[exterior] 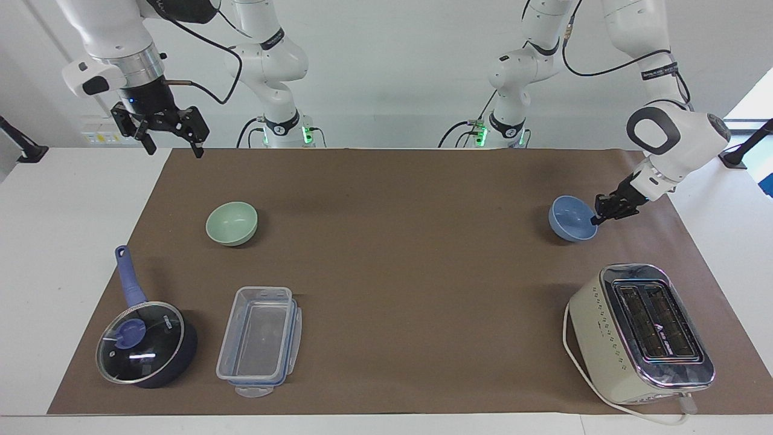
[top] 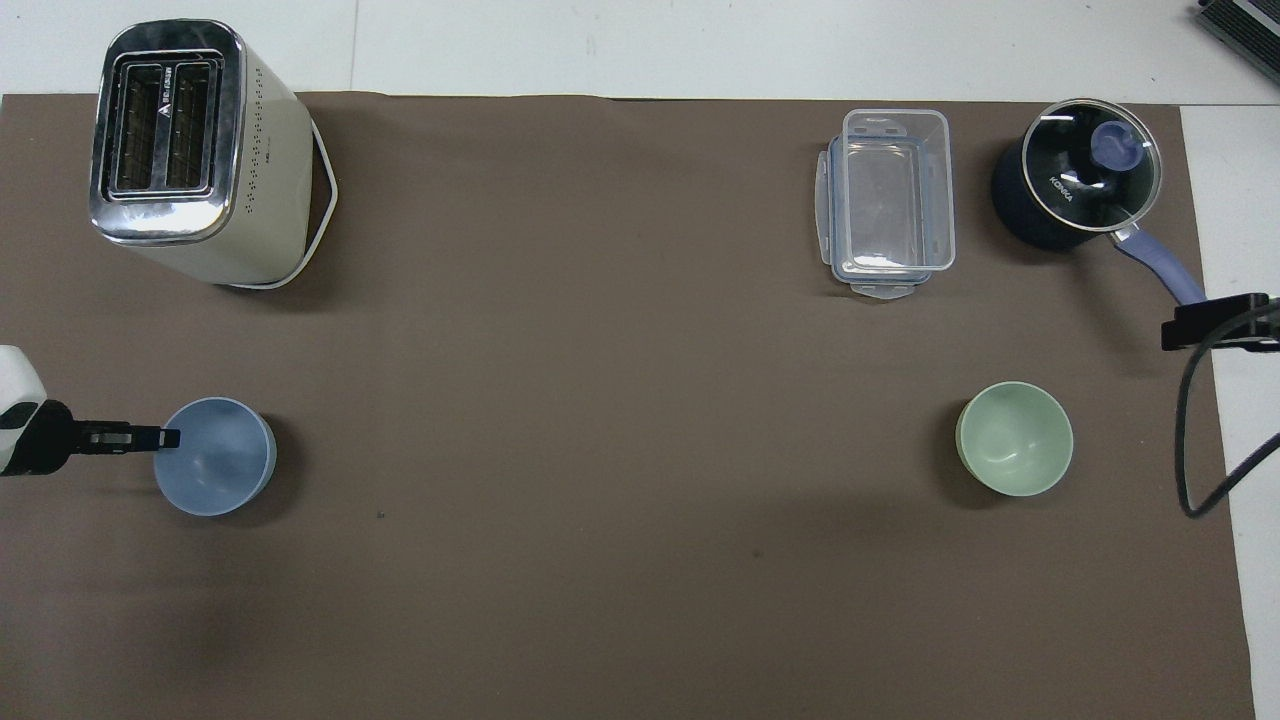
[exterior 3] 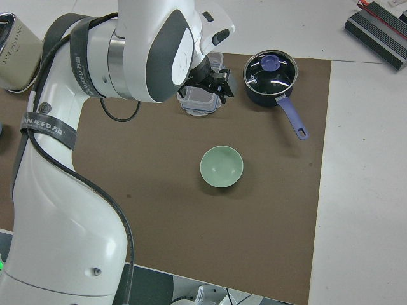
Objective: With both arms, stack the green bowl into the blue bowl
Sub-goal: 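Reach the left gripper to the blue bowl rim and grasp it, then slide the blue bowl with the left gripper toward the table center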
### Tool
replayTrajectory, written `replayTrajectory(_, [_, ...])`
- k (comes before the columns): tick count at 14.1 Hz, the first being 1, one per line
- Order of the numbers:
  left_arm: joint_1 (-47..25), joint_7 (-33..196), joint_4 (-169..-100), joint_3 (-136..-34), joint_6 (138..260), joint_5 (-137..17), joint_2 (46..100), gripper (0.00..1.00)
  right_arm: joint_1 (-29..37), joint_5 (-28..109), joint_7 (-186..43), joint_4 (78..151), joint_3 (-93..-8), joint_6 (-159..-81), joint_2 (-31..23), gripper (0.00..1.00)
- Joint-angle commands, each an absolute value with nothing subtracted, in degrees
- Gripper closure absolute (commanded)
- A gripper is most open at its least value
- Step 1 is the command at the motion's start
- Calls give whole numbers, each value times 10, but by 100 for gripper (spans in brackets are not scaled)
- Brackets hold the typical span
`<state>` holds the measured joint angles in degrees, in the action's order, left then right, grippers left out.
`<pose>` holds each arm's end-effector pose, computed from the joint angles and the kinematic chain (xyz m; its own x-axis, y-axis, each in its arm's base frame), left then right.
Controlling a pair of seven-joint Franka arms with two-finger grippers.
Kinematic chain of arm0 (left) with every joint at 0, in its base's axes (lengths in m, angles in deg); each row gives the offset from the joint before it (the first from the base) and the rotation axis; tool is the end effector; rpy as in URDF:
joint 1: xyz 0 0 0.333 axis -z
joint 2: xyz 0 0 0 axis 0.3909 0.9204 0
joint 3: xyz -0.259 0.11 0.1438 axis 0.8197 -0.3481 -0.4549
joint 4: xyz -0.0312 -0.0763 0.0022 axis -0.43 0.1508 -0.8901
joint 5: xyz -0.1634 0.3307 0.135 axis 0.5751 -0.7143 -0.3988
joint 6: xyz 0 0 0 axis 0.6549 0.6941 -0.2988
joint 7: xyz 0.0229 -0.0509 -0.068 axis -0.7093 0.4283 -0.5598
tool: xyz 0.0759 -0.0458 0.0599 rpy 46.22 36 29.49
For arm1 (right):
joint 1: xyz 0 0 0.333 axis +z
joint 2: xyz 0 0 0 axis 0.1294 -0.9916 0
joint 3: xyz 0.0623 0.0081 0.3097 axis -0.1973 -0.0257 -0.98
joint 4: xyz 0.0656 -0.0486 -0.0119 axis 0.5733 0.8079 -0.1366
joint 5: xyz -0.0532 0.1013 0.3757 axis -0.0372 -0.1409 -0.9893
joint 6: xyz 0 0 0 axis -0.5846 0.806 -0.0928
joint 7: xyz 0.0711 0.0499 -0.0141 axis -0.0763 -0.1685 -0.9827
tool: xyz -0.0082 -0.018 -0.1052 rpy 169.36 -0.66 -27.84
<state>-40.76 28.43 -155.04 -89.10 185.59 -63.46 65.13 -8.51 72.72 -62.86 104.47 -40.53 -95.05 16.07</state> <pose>0.4910 0.1503 0.3381 0.9946 -0.0896 0.0517 -0.1011 -0.9471 0.3045 0.5319 -0.0411 0.6457 0.9949 -0.0768 0.0654 -0.0788 -0.9965 0.0286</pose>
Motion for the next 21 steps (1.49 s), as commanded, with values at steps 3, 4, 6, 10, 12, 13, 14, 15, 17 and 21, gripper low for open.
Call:
replayTrajectory(3, [-396,287,-1549,-891,1852,-647,629,100,-89,733,-632,1055,-407,-958,168,0])
replayTrajectory(4, [-382,290,-1552,-892,1850,-647,615,100,-89,733,-632,1055,-407,-958,168,0])
replayTrajectory(6, [-354,294,-1555,-892,1845,-648,590,100,-89,733,-632,1055,-407,-958,168,0])
replayTrajectory(10, [-295,328,-1556,-891,1845,-654,577,100,-89,733,-632,1055,-407,-958,168,0])
replayTrajectory(12, [-245,399,-1563,-890,1859,-658,577,100,-89,733,-632,1055,-407,-958,168,0])
replayTrajectory(13, [-218,436,-1565,-890,1876,-667,577,100,-89,733,-632,1055,-407,-958,168,0])
replayTrajectory(14, [-195,468,-1565,-890,1885,-669,579,100,-89,733,-632,1055,-407,-959,168,0])
replayTrajectory(15, [-175,496,-1565,-890,1894,-669,583,100,-89,733,-632,1055,-407,-958,168,0])
replayTrajectory(17, [-129,554,-1565,-889,1918,-669,589,100,-89,733,-632,1055,-407,-959,168,0])
replayTrajectory(21, [-8,708,-1565,-889,1993,-675,619,100,-89,733,-632,1055,-407,-958,168,0])
